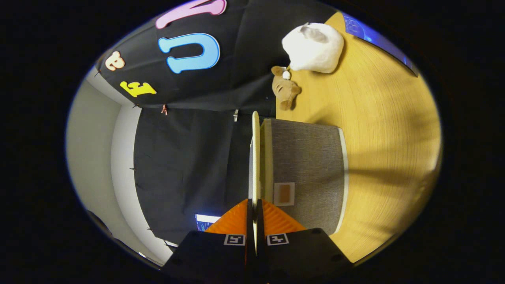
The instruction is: Open the storage box then place both shoes into the box .Put the left shoe in first, then the right shoe, with the right side of both shoes facing outward in a uniform manner.
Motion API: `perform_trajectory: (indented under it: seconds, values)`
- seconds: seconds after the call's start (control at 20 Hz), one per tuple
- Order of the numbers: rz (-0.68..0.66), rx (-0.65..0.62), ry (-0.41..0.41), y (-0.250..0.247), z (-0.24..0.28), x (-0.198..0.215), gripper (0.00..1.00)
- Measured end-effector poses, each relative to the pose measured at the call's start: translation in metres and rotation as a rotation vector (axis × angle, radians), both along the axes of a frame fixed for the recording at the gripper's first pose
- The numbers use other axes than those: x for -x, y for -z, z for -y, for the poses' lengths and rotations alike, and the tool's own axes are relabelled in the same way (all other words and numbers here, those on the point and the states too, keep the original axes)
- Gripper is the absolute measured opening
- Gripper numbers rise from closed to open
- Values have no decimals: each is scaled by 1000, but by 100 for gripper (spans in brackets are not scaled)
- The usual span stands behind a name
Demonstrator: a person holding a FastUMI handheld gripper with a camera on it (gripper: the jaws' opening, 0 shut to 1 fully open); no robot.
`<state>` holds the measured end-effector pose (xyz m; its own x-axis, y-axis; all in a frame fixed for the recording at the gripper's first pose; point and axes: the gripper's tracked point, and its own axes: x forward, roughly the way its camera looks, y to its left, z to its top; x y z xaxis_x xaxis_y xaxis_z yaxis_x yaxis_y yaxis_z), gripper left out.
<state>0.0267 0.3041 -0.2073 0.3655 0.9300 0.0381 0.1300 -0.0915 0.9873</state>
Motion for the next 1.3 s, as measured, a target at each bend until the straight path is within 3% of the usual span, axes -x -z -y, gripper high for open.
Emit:
perform_trajectory:
  seconds: [0.25, 0.6, 1.0, 1.15, 1.3]
  values:
    - [87, -33, 68, -74, -13, -17, 5]
    - [218, -35, 44, -170, -88, -39, 5]
    - [192, -20, -15, -188, -193, -46, 5]
    - [128, 7, -25, -182, -224, -50, 6]
    - [164, 35, -18, -182, -239, -53, 10]
